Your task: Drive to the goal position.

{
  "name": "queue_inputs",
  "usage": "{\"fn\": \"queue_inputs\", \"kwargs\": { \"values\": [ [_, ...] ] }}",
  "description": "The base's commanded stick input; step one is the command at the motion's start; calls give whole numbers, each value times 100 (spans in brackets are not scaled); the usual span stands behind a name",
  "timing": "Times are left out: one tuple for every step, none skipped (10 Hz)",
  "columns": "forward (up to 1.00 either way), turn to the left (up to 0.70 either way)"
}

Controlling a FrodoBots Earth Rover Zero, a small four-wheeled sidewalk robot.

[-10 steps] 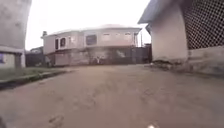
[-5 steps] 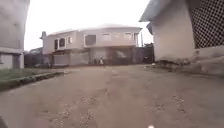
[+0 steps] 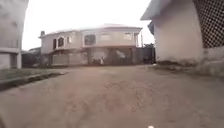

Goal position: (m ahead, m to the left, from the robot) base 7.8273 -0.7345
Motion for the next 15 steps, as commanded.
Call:
{"fn": "queue_inputs", "kwargs": {
  "values": [
    [70, 9],
    [70, 15],
    [70, 11],
    [70, 15],
    [70, 20],
    [70, 19],
    [70, 18],
    [70, 17],
    [70, 18],
    [70, 14],
    [70, 29],
    [70, 23],
    [70, 9],
    [70, 3],
    [70, 0]
  ]
}}
